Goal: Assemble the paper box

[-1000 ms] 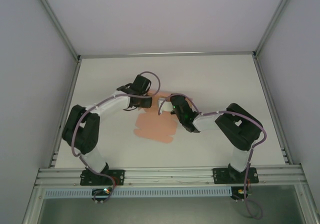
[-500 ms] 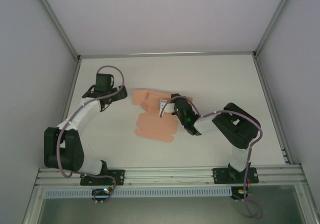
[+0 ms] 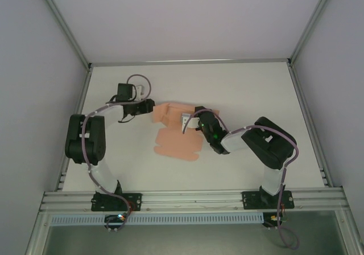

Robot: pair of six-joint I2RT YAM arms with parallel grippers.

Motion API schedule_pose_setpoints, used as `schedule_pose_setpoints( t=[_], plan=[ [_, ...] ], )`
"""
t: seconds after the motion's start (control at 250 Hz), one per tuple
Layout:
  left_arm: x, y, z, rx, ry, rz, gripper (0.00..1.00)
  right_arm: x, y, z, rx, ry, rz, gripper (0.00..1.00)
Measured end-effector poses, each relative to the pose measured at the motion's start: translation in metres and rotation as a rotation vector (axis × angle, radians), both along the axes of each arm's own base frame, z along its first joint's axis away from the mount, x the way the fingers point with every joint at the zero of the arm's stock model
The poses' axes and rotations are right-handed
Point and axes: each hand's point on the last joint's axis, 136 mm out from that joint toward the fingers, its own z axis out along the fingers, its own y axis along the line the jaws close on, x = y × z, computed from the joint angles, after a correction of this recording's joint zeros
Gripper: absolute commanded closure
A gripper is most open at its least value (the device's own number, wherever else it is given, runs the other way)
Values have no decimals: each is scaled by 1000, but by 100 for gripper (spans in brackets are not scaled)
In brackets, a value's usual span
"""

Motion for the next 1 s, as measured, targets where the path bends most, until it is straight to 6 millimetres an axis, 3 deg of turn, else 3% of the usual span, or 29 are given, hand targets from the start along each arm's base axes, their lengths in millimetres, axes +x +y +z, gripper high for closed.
schedule_pose_setpoints(
  t=[0.192,0.387,0.711,0.815,0.998],
  plan=[
    [-39,-38,9,-91,-80,-165,52,1,-1,0,1,-2,-2,100],
    [-52,-58,10,-111,-136,-255,53,2,0,3,-4,-21,2,100],
    [-48,-62,18,-126,-232,-279,47,13,-7,14,10,-126,12,100],
    [-48,-62,18,-128,-247,-283,47,13,-8,6,-10,-145,22,100],
    [-67,-55,7,-128,-227,-282,45,1,-2,0,-62,-177,45,100]
  ],
)
